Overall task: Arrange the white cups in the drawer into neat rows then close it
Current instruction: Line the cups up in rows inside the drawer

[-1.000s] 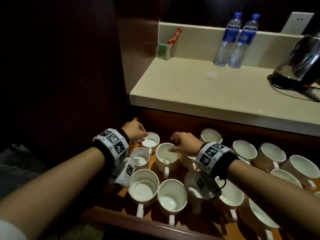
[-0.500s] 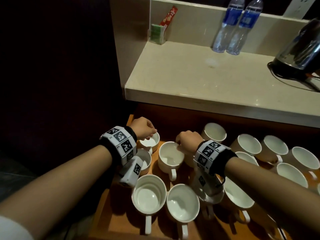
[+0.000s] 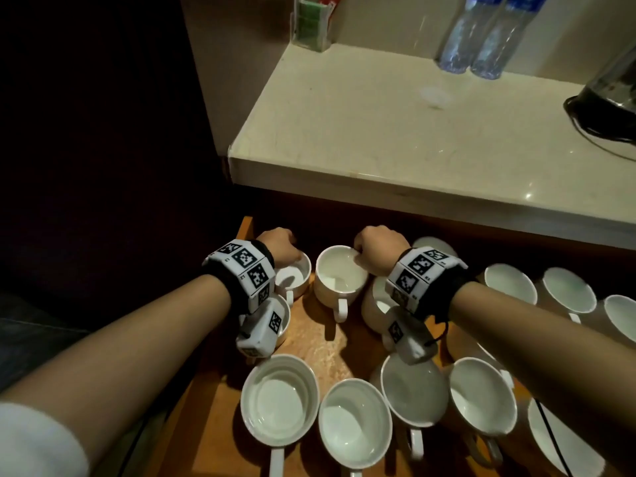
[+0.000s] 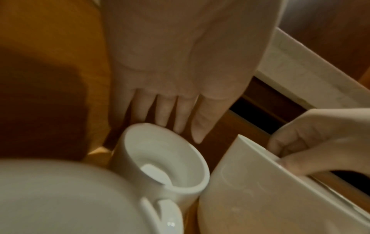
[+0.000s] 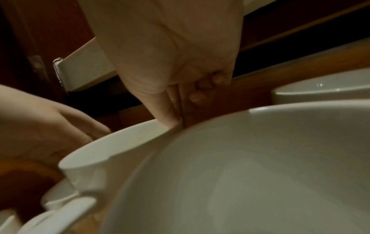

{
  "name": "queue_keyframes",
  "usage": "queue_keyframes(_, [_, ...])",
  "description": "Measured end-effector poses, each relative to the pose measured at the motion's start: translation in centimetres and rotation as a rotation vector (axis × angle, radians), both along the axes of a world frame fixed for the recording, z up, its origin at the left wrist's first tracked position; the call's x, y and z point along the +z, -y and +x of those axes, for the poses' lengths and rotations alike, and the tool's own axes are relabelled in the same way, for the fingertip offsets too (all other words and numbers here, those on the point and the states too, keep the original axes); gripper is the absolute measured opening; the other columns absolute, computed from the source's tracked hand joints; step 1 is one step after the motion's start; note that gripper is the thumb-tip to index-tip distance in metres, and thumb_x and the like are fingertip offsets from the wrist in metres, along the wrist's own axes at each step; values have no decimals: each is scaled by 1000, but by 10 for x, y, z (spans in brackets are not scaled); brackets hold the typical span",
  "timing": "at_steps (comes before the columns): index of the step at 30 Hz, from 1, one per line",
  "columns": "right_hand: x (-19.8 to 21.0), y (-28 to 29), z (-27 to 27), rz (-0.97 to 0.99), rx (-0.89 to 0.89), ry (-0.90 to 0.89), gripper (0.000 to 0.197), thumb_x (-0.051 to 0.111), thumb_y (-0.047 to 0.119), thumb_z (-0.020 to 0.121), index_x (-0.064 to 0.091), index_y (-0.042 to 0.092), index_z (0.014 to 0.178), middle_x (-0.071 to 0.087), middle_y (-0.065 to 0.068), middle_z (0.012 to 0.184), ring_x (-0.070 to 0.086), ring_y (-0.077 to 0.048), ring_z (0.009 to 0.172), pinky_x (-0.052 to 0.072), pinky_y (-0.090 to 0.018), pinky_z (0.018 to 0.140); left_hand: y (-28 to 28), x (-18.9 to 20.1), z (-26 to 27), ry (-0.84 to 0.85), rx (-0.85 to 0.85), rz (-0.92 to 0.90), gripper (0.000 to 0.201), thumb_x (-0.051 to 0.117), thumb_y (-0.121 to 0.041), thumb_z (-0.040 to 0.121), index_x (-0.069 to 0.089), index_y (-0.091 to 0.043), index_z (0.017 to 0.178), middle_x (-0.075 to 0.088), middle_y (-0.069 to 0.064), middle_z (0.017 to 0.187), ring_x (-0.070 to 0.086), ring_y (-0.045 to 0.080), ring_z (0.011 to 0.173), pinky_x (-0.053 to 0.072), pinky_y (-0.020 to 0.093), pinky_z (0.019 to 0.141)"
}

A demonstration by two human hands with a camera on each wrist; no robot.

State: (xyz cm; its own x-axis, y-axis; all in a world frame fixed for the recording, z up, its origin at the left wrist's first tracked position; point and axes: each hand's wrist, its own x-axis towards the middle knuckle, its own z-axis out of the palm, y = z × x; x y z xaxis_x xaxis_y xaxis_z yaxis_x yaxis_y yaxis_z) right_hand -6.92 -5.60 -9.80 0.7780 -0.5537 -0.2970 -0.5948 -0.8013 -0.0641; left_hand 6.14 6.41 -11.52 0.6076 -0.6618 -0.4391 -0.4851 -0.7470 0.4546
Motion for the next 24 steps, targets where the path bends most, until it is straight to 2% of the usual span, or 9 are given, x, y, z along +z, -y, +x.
queue_keyframes(4, [-1,7,4,16,-74,41,22,54,13,89,68,13,105,66,-10,106,63,-31,98,47,-32,74,-1,-2,1,-7,-49,77,39,52,-16,91,52,-11,130,54,12,133,51,28,122,44,30,93])
queue_keyframes(15, [-1,14,4,27,-118,35,23,53,12,89,66,12,107,65,-10,106,63,-30,96,47,-32,73,-2,-3,-9,-67,-41,5,41,43,3,90,58,-11,126,55,8,134,50,23,124,42,27,97])
queue_keyframes(21, [1,16,4,48,-117,26,21,53,13,90,65,10,107,65,-10,103,62,-27,91,44,-31,68,-4,4,-19,-121,-80,53,43,45,4,88,61,-15,123,60,6,127,55,21,116,43,22,78])
queue_keyframes(24, [0,17,4,60,-124,10,21,52,13,91,65,9,107,63,-10,100,60,-26,86,43,-30,67,-5,8,-25,-155,-93,88,42,48,4,88,62,-14,122,61,7,126,56,20,114,43,21,77])
